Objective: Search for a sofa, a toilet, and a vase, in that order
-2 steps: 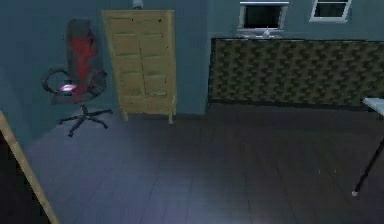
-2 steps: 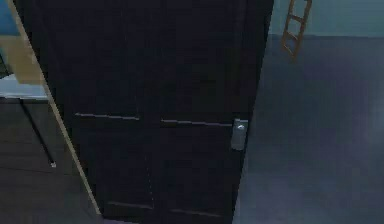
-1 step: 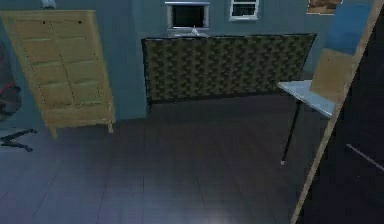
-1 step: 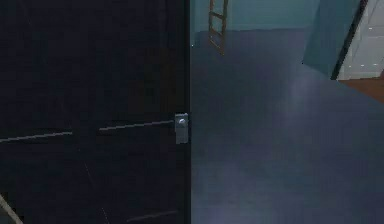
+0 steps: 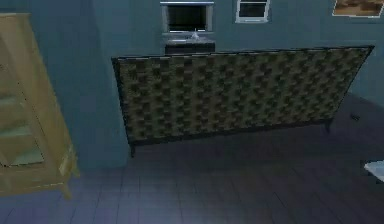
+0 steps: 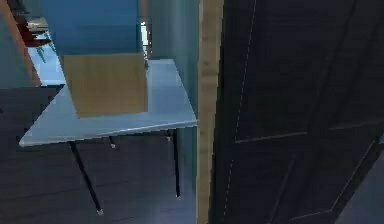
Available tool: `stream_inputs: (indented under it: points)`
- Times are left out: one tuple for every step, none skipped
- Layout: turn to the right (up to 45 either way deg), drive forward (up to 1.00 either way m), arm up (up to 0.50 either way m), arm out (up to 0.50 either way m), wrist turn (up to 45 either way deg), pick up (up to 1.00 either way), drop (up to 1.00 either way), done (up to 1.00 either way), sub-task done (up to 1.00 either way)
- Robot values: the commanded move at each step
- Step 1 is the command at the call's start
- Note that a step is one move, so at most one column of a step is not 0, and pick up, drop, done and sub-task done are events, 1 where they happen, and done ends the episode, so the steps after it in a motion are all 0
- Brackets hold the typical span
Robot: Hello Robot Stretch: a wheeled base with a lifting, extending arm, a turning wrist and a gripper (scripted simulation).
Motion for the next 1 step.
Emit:
stream_inputs:
  points:
    - [0.0,1.0,0.0,0.0,0.0,0.0,0.0,0.0,0.0]
